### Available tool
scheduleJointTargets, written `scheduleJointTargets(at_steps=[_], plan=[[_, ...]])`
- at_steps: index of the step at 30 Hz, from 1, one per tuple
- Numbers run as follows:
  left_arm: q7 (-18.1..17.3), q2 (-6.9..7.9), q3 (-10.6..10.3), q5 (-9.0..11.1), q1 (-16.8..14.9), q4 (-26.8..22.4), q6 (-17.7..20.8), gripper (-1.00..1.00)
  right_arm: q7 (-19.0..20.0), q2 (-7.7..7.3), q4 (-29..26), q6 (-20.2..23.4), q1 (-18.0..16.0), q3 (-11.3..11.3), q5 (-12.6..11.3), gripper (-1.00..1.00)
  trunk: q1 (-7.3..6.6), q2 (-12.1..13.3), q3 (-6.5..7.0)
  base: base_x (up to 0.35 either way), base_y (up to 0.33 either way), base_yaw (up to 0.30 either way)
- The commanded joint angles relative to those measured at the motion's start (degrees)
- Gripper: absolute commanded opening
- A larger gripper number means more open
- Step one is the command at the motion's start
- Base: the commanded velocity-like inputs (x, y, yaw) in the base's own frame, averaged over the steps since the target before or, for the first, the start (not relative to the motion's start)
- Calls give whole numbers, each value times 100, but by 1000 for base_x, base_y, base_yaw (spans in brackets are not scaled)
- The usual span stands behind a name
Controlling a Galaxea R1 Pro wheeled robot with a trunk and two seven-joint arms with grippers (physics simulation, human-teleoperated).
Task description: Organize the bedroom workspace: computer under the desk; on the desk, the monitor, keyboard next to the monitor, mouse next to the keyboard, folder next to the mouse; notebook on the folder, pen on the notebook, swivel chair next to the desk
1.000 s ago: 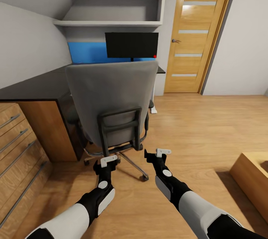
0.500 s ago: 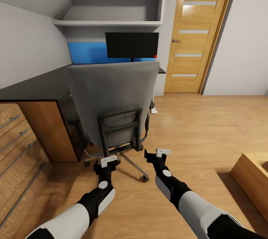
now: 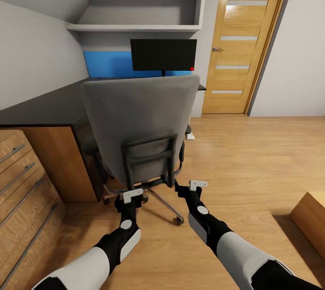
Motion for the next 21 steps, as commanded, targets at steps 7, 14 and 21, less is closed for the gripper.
scheduleJointTargets(at_steps=[7,14,21], plan=[[37,0,-49,49,-6,4,-28,100,-32,-3,11,-23,-6,48,-36,100,-1,-2,-5,6,6,0],[26,0,-49,49,-6,4,-28,100,-31,-3,12,-23,-6,49,-33,100,-1,-2,-5,0,55,0],[23,-16,-49,49,-6,4,-30,100,-5,17,34,-23,-6,74,8,100,-1,-2,-5,0,209,0]])
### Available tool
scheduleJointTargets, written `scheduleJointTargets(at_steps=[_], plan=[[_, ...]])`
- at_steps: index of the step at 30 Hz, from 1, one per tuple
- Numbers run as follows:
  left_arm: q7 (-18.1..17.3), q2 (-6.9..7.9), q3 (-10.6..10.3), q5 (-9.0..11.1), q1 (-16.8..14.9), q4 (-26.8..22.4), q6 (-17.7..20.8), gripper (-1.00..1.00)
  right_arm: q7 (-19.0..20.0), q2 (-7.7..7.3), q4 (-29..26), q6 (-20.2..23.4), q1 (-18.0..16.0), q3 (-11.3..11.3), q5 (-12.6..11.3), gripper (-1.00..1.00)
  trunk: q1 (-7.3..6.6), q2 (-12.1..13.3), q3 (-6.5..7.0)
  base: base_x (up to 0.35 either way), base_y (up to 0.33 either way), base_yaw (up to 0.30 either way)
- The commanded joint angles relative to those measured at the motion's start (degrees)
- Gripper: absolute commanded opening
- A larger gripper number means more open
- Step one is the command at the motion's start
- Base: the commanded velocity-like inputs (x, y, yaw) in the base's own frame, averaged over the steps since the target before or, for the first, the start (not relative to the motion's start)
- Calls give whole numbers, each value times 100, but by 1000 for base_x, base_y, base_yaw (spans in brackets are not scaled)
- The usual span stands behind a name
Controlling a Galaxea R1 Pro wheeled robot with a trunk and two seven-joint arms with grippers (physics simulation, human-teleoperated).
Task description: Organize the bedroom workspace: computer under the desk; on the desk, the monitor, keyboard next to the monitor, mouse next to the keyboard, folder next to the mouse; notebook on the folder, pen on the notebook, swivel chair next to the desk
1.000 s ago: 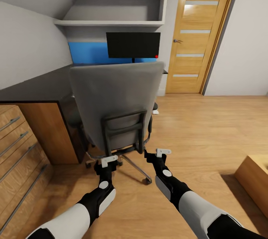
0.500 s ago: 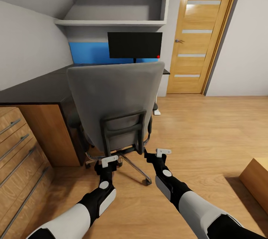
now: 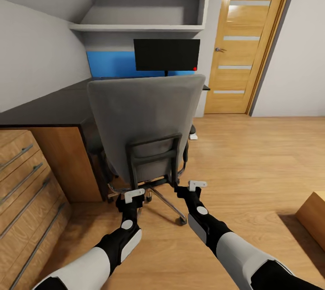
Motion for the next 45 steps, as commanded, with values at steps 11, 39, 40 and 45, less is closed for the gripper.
scheduleJointTargets(at_steps=[11,39,40,45], plan=[[53,7,-5,101,-6,8,-55,100,91,13,9,-24,-7,151,15,100,-1,-2,-5,34,175,0],[52,-18,-14,98,-6,8,-54,100,118,7,-8,-24,-7,200,81,100,-1,-2,-5,19,-14,0],[56,-19,-14,99,-6,8,-54,100,118,6,-9,-24,-7,200,81,100,-1,-2,-5,3,-3,0],[73,-17,-14,95,-6,8,-60,100,118,6,-9,-24,-7,200,81,100,-1,-2,-5,11,-6,0]])
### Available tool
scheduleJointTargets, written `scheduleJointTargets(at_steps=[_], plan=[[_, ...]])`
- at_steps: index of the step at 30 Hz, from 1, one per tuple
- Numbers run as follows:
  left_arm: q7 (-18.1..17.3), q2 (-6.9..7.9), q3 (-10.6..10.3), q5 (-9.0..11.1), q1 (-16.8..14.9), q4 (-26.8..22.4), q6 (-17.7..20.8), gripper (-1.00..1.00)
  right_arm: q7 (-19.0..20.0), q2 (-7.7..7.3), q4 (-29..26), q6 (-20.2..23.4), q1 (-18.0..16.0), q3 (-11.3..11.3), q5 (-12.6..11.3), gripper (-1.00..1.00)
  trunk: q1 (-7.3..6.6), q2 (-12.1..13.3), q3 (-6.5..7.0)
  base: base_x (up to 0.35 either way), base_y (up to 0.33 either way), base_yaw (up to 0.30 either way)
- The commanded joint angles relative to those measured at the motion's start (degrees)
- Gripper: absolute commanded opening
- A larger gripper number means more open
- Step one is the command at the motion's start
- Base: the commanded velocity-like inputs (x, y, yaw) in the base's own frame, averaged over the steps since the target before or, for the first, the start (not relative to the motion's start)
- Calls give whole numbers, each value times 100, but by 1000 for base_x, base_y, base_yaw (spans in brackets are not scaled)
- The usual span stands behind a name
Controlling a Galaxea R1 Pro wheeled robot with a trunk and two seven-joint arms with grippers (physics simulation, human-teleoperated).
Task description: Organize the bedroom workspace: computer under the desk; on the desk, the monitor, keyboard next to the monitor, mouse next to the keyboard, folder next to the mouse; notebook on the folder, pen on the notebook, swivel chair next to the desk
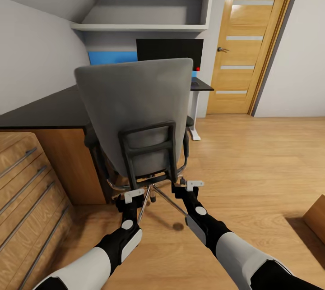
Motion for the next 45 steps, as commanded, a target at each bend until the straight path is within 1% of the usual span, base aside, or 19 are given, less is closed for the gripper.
scheduleJointTargets(at_steps=[1,18,29,33,41,45], plan=[[40,3,-43,48,-7,3,-33,100,-43,0,4,-24,-6,43,-44,100,-1,-2,-5,96,-76,0],[43,1,-43,52,-7,12,-26,100,-43,-4,4,-24,-6,43,-44,100,-1,-2,-5,176,-164,0],[43,0,-43,46,-7,12,-33,100,-43,1,13,-24,-6,43,-44,100,-1,-2,-5,243,-184,0],[38,-5,-43,46,-7,12,-35,100,-43,0,13,-24,-6,43,-44,100,-1,-2,-5,316,-20,0],[25,-8,-44,46,-7,12,-35,100,-43,4,5,-24,-6,43,-44,100,-1,-2,-5,286,182,0],[33,-8,-45,46,-7,12,-35,100,-43,4,4,-24,-6,43,-44,100,-1,-2,-5,318,58,0]])
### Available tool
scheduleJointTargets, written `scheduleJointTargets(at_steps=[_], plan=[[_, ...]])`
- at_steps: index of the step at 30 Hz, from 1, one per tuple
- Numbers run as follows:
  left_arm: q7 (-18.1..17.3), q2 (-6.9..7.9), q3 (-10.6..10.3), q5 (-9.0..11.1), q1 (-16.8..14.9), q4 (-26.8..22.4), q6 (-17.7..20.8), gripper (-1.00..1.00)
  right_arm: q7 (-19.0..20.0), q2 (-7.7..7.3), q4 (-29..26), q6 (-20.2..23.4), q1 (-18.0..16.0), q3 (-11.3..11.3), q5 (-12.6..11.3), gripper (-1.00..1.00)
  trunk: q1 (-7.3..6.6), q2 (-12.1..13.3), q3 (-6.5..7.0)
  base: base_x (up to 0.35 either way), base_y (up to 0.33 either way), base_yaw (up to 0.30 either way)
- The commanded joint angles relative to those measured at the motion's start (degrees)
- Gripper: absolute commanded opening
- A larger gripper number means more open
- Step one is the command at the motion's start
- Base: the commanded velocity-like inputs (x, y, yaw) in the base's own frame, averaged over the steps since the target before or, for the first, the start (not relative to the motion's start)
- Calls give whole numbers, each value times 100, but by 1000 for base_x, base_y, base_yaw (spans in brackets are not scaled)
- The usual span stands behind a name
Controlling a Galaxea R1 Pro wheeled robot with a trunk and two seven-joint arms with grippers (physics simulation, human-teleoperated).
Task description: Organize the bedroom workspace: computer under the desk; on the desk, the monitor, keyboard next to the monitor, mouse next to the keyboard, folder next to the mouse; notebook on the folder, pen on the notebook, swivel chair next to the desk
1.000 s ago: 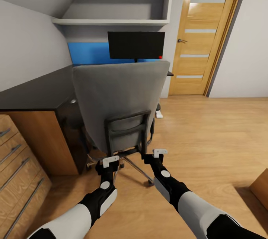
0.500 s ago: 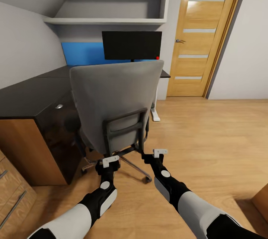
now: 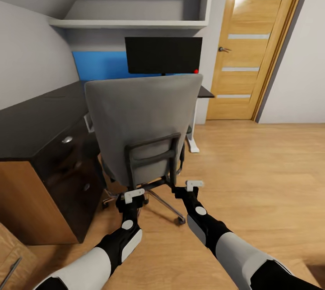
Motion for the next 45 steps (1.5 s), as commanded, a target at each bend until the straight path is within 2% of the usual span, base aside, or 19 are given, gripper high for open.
scheduleJointTargets(at_steps=[1,30,45], plan=[[35,4,-56,47,-10,3,-24,100,-41,-2,3,-22,-6,49,-36,100,2,-2,-5,327,14,0],[34,0,-119,47,-10,3,-24,100,-41,-11,-6,-22,-6,49,-36,100,2,-2,-5,330,-1,0],[35,-5,-125,43,-10,3,-24,100,-41,-3,12,-22,-6,49,-36,100,2,-2,-5,319,-107,0]])
